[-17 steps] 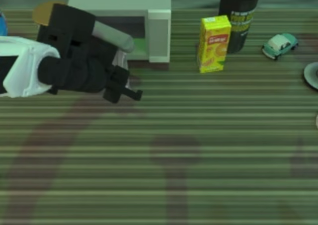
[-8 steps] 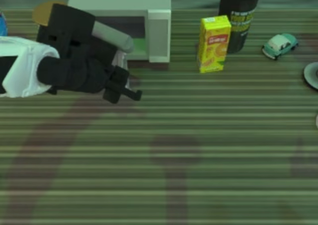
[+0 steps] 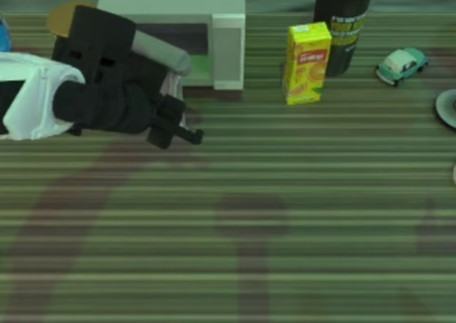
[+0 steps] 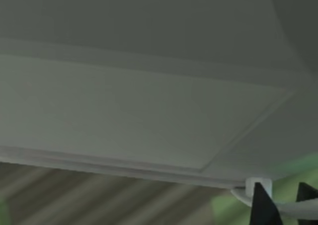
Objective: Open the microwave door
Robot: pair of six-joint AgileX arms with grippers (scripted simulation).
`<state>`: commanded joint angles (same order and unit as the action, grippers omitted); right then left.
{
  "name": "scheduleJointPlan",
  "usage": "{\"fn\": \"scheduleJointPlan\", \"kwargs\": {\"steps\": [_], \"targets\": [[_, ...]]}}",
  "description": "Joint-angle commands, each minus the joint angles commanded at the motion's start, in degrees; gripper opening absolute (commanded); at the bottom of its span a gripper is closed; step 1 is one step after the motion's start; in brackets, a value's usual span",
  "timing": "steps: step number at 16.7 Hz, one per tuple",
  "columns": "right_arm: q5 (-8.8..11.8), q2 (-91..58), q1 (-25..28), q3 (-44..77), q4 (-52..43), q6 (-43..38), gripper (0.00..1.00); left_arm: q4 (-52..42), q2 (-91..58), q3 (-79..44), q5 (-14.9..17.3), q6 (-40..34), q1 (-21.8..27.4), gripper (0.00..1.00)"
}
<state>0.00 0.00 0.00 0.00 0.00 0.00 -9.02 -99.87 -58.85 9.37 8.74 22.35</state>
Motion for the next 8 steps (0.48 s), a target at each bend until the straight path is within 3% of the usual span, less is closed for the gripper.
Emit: {"fn": "scheduleJointPlan", "kwargs": {"steps": [8], "targets": [[0.00,0.00,0.00,0.00,0.00,0.00,1.00,-0.59,1.12,0.88,3.15,3.73,-1.54,0.00]]}}
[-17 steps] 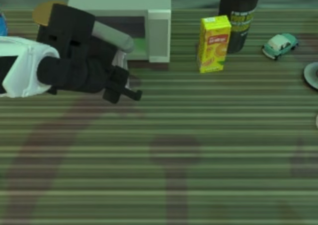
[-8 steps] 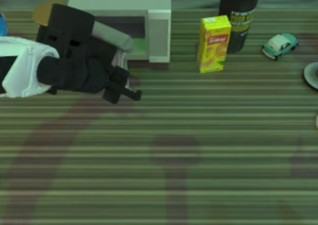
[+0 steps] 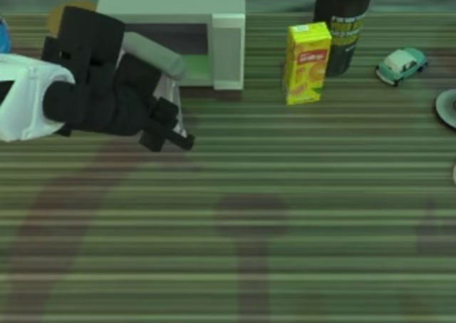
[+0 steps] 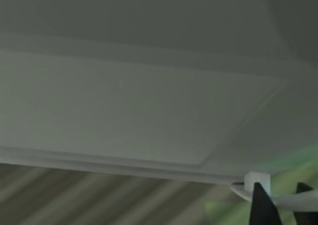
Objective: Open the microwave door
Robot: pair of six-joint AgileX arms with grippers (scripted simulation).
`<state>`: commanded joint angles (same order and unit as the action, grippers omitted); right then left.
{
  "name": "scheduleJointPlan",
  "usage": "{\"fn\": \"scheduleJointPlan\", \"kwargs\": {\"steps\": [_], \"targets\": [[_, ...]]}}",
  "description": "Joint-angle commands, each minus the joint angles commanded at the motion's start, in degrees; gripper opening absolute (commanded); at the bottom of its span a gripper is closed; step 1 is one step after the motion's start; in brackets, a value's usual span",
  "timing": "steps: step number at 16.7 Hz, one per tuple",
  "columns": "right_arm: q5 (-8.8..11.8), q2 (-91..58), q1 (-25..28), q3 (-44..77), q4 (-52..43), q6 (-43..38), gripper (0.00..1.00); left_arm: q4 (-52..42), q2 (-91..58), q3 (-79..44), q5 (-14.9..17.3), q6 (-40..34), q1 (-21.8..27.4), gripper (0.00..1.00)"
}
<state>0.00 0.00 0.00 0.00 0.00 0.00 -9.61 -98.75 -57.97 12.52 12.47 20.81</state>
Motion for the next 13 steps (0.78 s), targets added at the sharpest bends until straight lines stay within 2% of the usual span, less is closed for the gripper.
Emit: {"fn": "scheduleJointPlan", "kwargs": {"steps": [2,13], "targets": [[0.00,0.00,0.00,0.00,0.00,0.00,1.00,-0.36,0.19,0.47,0.89,1.26,-0.69,0.00],[0.00,0.00,0.00,0.00,0.00,0.00,1.00,-0.38,0.19,0.49,0.92,1.31,-0.71,0.00]]}}
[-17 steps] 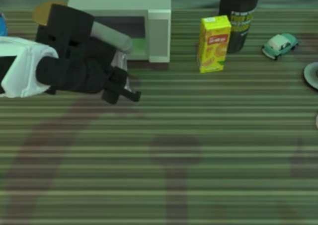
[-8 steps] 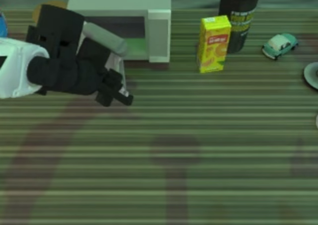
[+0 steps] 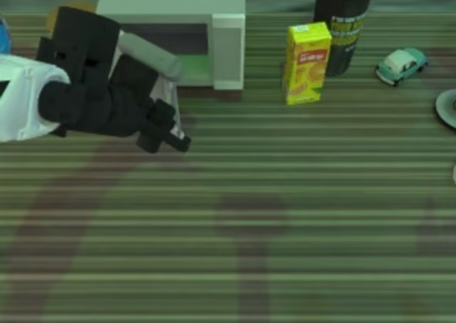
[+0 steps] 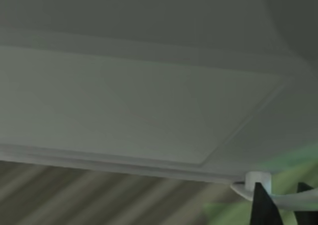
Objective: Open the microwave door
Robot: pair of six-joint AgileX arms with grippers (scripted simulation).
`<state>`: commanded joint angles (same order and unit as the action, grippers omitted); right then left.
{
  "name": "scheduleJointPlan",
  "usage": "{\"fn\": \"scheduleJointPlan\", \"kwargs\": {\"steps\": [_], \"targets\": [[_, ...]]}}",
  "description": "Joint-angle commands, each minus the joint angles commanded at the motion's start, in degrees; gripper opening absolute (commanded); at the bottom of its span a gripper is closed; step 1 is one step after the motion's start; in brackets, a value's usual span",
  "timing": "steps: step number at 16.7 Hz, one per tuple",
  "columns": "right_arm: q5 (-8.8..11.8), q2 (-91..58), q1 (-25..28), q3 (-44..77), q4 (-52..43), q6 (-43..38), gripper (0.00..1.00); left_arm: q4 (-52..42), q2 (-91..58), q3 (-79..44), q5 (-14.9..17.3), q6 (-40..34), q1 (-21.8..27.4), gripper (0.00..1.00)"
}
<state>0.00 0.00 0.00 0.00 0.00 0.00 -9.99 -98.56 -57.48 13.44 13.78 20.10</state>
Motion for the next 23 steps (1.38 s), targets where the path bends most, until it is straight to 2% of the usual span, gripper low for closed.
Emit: {"fn": "scheduleJointPlan", "kwargs": {"steps": [13,23], "targets": [[0.00,0.00,0.00,0.00,0.00,0.00,1.00,0.00,0.00,0.00,0.00,0.00,0.00,0.00],[0.00,0.00,0.00,0.00,0.00,0.00,1.00,-1.32,0.86,0.77,3.54,4.63,-2.09,0.00]]}}
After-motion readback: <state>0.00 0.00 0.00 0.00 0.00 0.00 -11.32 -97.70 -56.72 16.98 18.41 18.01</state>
